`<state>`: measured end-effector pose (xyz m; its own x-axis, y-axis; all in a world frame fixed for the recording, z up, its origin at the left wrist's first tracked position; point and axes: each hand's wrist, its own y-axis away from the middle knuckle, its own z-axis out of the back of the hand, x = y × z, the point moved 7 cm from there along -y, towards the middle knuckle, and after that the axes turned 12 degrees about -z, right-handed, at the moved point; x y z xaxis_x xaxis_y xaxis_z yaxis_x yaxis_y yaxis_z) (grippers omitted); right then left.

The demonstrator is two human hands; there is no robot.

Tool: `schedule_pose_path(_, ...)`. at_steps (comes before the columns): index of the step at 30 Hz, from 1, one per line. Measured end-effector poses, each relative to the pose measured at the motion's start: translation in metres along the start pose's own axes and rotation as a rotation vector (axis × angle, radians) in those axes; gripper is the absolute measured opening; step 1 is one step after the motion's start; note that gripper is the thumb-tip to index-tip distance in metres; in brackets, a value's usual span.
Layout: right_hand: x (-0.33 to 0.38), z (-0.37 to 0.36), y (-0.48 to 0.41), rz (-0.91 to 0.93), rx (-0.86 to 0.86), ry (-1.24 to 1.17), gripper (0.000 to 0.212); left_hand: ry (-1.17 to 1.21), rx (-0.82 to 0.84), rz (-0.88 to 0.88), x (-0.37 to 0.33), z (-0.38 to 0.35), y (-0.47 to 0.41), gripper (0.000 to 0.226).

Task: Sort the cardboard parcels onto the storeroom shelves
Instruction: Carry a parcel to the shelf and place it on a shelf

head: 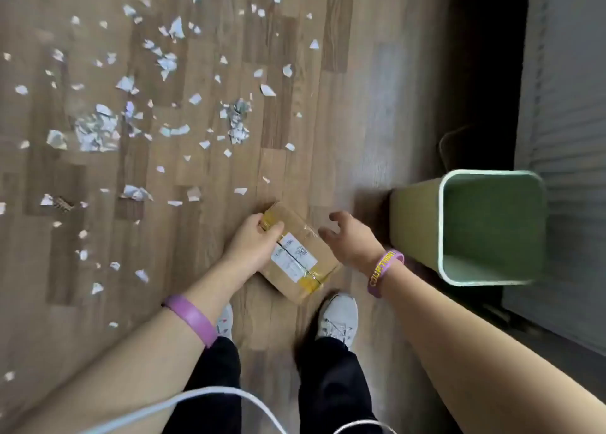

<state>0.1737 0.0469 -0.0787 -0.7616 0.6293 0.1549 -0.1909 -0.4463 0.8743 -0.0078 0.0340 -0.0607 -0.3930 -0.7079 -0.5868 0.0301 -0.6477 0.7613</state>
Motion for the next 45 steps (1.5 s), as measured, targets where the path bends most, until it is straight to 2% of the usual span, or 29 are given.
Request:
schedule_pose_path(2,-0.012,-0.036,-0.04,-0.031,0.018,0.022,0.051,-0.011,-0.083,0.035,0.043,-0.01,-0.029,0.004)
schedule_pose_path(4,-0.027,-0.069,-0.069,-0.065,0.054,0.068,0.048,0.002,-0.145,0.14,0.092,-0.02,-0.048,0.042)
schedule_pose_path(6,-0.041,-0.101,-0.098,-0.078,0.07,0.102,0.045,0.034,-0.217,0.278,0.139,-0.027,-0.061,0.055)
schedule_pose_path(8,-0.054,-0.12,-0.12,-0.097,0.054,0.081,0.051,0.126,-0.218,0.449,0.184,-0.039,-0.066,0.054)
schedule_pose_path(11,-0.068,-0.135,-0.136,-0.097,0.064,0.05,0.061,0.363,-0.1,0.585,0.213,-0.069,-0.067,0.041)
schedule_pose_path(15,-0.067,-0.116,-0.11,-0.12,0.138,-0.177,0.033,0.521,-0.106,0.52,0.176,-0.075,-0.051,0.046)
schedule_pose_path(17,-0.053,-0.08,-0.079,-0.093,0.109,-0.245,0.03,0.502,-0.111,0.441,0.128,-0.057,-0.036,0.051)
schedule_pose_path(20,-0.01,0.004,-0.019,-0.012,0.049,-0.331,0.024,0.441,-0.13,0.304,0.018,-0.011,-0.01,0.054)
schedule_pose_path(23,0.046,0.116,0.052,0.083,-0.053,-0.4,0.015,0.364,-0.13,0.15,-0.116,0.038,0.03,0.073)
schedule_pose_path(28,0.125,0.316,0.199,0.238,-0.258,-0.473,0.001,0.333,-0.154,-0.171,-0.344,0.109,0.125,0.077)
schedule_pose_path(33,0.162,0.476,0.352,0.401,-0.392,-0.62,0.014,0.296,-0.15,-0.41,-0.53,0.16,0.239,0.082)
schedule_pose_path(36,0.174,0.549,0.439,0.522,-0.462,-0.686,0.015,0.269,-0.163,-0.53,-0.619,0.183,0.308,0.085)
schedule_pose_path(39,0.186,0.609,0.515,0.631,-0.562,-0.688,0.02,0.263,-0.22,-0.722,-0.694,0.201,0.371,0.085)
schedule_pose_path(42,0.201,0.655,0.57,0.731,-0.627,-0.718,0.025,0.273,-0.265,-0.848,-0.748,0.215,0.419,0.084)
schedule_pose_path(45,0.218,0.685,0.605,0.806,-0.679,-0.708,0.031,0.277,-0.286,-0.898,-0.785,0.235,0.44,0.086)
